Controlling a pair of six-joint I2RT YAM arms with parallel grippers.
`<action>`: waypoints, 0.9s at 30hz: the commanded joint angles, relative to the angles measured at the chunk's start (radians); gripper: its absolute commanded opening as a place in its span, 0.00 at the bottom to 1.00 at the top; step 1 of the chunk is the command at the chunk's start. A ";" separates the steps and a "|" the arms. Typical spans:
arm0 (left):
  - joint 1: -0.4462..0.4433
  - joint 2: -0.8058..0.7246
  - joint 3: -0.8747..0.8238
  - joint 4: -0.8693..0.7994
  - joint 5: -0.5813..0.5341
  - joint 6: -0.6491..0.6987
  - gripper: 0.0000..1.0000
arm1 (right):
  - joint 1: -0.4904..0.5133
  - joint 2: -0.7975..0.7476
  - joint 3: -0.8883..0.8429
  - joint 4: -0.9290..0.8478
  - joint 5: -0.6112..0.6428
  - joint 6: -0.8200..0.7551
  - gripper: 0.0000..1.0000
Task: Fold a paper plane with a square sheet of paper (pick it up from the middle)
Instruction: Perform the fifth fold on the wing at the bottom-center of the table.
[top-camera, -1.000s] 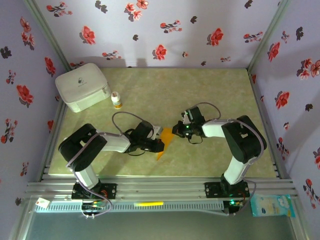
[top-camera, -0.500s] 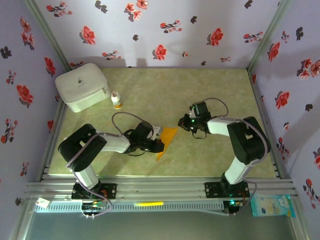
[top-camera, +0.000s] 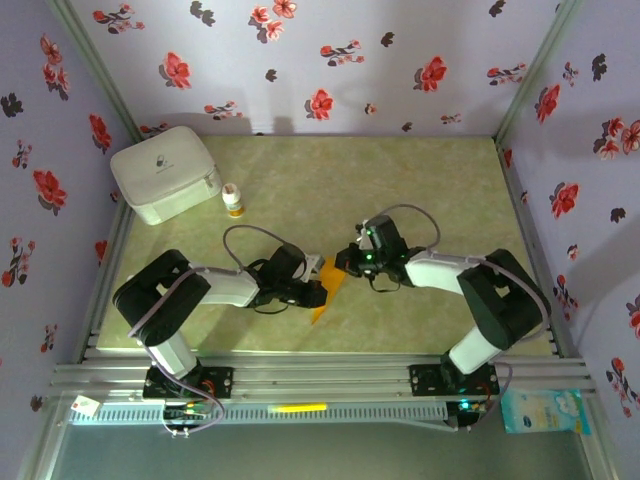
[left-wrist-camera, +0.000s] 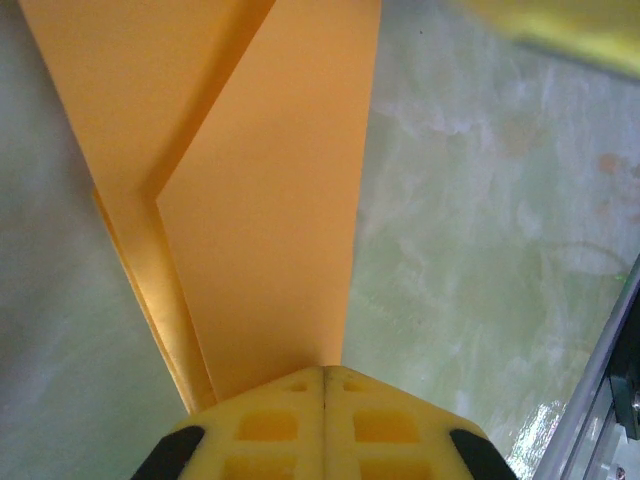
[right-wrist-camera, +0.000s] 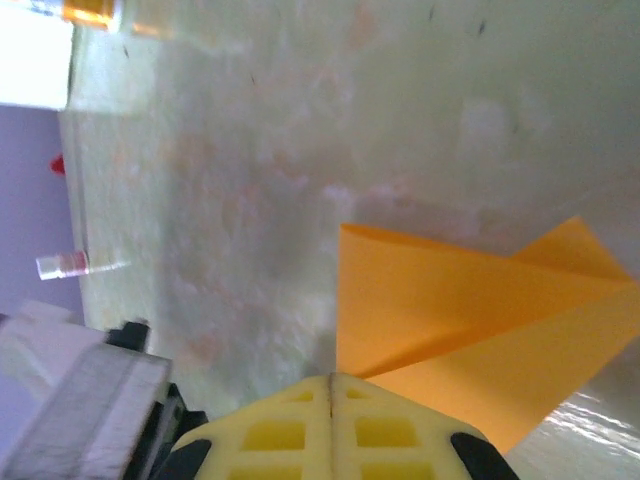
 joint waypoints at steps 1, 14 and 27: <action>-0.009 0.018 -0.039 -0.152 -0.023 0.001 0.00 | 0.010 0.050 -0.025 0.072 -0.014 0.042 0.02; -0.010 -0.108 -0.042 -0.162 -0.016 -0.041 0.00 | -0.014 0.119 -0.052 -0.059 0.143 0.009 0.00; -0.025 -0.150 0.070 -0.106 -0.036 -0.169 0.09 | -0.014 0.122 -0.042 -0.054 0.129 0.013 0.00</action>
